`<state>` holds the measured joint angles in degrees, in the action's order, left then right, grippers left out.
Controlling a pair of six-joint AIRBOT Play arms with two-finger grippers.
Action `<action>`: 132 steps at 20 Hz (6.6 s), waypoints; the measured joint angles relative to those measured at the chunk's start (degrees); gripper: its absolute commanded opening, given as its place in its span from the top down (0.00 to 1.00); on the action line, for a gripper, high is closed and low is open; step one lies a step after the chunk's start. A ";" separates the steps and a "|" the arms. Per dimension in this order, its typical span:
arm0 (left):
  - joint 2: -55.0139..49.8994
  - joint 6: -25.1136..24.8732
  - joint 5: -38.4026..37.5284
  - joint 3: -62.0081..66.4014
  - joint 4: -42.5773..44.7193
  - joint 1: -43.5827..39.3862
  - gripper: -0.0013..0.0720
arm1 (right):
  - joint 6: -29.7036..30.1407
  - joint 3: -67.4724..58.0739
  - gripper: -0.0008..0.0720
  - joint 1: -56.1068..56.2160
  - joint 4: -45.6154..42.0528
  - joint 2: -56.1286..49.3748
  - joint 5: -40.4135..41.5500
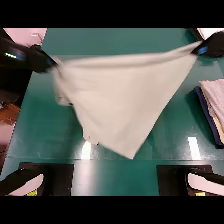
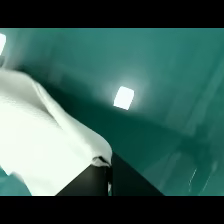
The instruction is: Fold the shirts.
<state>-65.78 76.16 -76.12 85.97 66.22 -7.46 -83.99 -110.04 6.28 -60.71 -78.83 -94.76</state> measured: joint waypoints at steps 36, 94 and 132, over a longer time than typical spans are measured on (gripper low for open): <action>-6.51 -14.45 11.82 -44.22 -20.26 2.73 0.11 | 2.62 17.81 0.46 -11.08 0.59 -6.62 4.09; 5.88 1.79 3.02 35.26 23.43 -9.22 0.94 | -0.87 11.45 0.98 -6.78 6.78 26.91 32.50; -31.98 13.88 6.62 26.18 26.51 3.04 0.32 | 0.61 18.78 0.49 -11.98 6.47 -8.63 26.95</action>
<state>-97.76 90.04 -69.49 112.16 92.73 -4.43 -83.37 -91.26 -5.69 -54.24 -87.46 -67.81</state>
